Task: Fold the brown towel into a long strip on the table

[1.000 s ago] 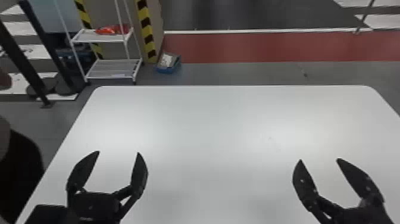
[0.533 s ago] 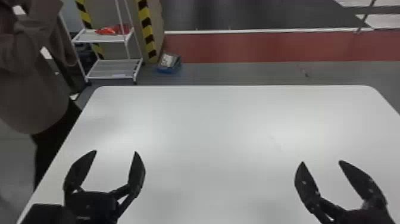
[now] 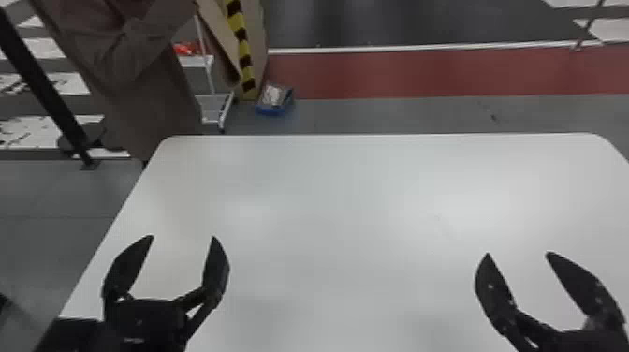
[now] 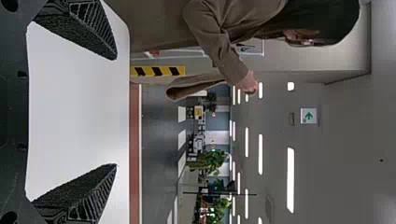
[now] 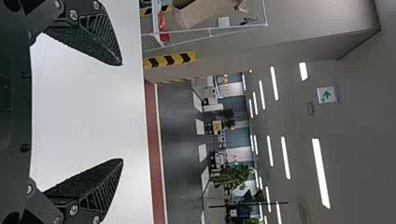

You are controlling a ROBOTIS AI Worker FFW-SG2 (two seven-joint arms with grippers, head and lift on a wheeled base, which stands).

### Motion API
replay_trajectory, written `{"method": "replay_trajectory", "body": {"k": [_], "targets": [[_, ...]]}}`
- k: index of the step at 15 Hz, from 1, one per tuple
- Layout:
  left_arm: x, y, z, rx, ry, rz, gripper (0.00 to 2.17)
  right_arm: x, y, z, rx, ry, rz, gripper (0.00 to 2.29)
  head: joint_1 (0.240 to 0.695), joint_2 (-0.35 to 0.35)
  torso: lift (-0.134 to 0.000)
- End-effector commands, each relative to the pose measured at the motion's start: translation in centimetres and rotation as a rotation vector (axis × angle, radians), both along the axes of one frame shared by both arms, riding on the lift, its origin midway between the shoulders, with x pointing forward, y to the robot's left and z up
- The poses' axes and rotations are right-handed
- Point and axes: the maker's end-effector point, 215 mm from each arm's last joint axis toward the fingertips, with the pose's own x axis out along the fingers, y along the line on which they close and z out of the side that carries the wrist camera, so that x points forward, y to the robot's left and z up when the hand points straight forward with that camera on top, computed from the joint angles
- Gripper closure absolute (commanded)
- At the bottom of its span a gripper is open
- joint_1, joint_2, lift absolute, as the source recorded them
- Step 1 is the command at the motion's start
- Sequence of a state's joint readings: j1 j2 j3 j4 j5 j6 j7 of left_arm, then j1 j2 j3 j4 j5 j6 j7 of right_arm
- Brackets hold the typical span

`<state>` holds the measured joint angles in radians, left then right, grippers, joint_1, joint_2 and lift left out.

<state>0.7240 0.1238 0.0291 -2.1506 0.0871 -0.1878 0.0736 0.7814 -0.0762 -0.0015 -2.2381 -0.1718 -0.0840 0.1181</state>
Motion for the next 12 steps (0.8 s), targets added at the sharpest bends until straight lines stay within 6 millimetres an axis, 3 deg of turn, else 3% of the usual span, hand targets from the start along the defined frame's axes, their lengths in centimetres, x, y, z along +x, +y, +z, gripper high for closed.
{"method": "replay_trajectory", "body": {"k": [1,12], "targets": [[0.00,0.00,0.00,-0.001,0.000,0.001,0.05,0.02,0.00,0.01,0.001,0.000,-0.001,0.16,0.695,0.085,-0.123],[-0.06,-0.41,-0.11,-0.005,0.002,-0.007,0.04,0.01,-0.02,-0.17,-0.002,0.006,0.001,0.16,0.695,0.081,-0.123]]}}
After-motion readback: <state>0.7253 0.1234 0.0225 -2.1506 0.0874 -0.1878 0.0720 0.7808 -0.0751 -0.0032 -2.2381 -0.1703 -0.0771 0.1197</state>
